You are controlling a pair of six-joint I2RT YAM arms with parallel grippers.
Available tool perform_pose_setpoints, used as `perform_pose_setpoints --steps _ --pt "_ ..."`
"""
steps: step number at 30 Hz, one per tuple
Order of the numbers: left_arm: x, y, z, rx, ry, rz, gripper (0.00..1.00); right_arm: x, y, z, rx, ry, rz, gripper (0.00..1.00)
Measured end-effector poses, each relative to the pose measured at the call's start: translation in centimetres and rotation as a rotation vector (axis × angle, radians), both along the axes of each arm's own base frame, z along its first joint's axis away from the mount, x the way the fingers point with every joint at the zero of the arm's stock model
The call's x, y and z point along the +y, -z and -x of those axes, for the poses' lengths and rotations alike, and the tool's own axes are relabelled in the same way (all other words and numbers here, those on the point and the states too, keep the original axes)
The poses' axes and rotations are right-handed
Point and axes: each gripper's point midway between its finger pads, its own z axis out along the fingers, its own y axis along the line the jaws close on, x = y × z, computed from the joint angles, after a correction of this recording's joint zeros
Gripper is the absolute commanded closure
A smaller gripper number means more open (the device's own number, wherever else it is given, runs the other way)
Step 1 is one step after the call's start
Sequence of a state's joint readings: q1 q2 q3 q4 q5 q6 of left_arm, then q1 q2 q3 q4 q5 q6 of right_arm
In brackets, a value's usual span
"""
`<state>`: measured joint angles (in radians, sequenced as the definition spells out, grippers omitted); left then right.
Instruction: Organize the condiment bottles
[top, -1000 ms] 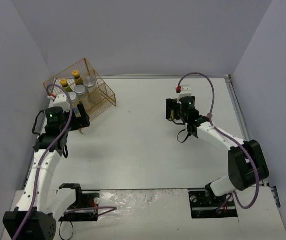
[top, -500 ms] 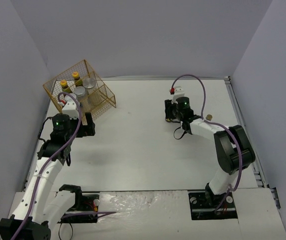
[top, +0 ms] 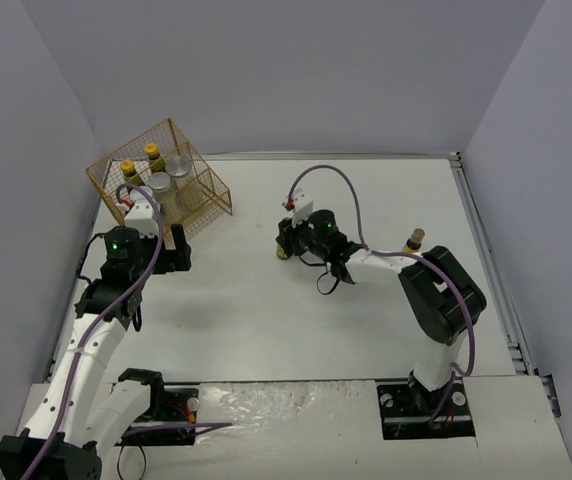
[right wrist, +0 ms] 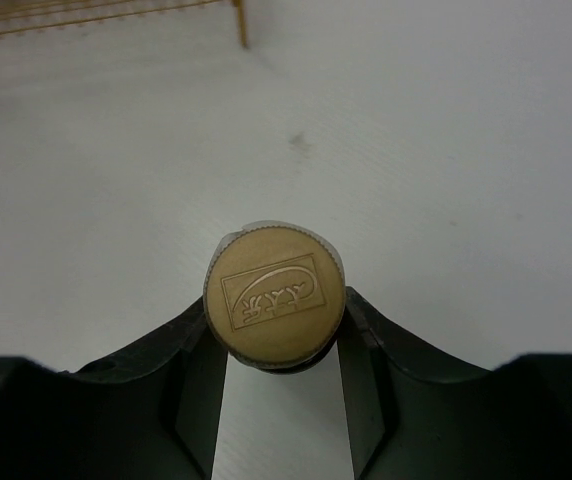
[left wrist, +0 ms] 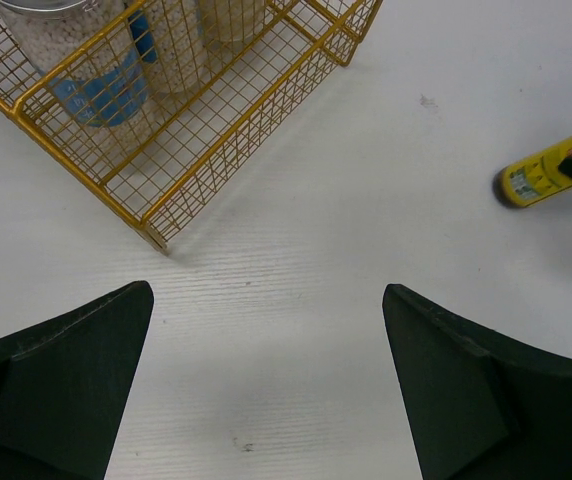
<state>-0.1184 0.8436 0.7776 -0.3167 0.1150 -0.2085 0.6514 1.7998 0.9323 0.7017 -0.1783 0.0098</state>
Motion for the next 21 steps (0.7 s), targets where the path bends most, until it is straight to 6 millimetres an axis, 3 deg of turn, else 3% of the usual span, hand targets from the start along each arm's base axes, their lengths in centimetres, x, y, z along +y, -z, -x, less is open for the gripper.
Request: perform_pose_setpoints --steps 4,8,10,14,18,21 --pt "-0.3 -0.2 -0.1 -0.007 0.013 0.008 0.03 5.2 0.0 3.3 -0.008 -0.141 -0.018 0.78" --pt "-0.6 -0.3 -0.1 -0.014 0.030 0.017 0.03 7.9 -0.2 5.0 -0.024 -0.217 -0.017 0.57" --pt "-0.9 -0.5 -0.1 -0.018 0.043 0.024 0.03 8.2 -0.1 5.4 -0.026 -0.230 -0.013 0.37" --pt "-1.5 -0.8 -0.2 -0.030 0.071 0.039 0.03 7.8 0.9 5.9 0.002 -0.239 0.024 0.16" --pt "-2.5 -0.9 -0.1 -0.035 0.111 0.049 0.03 7.3 1.3 6.5 0.026 -0.246 0.058 0.05" --pt "-3.7 -0.8 0.1 -0.028 0.144 0.062 0.03 6.8 0.0 7.0 0.019 -0.247 0.062 0.00"
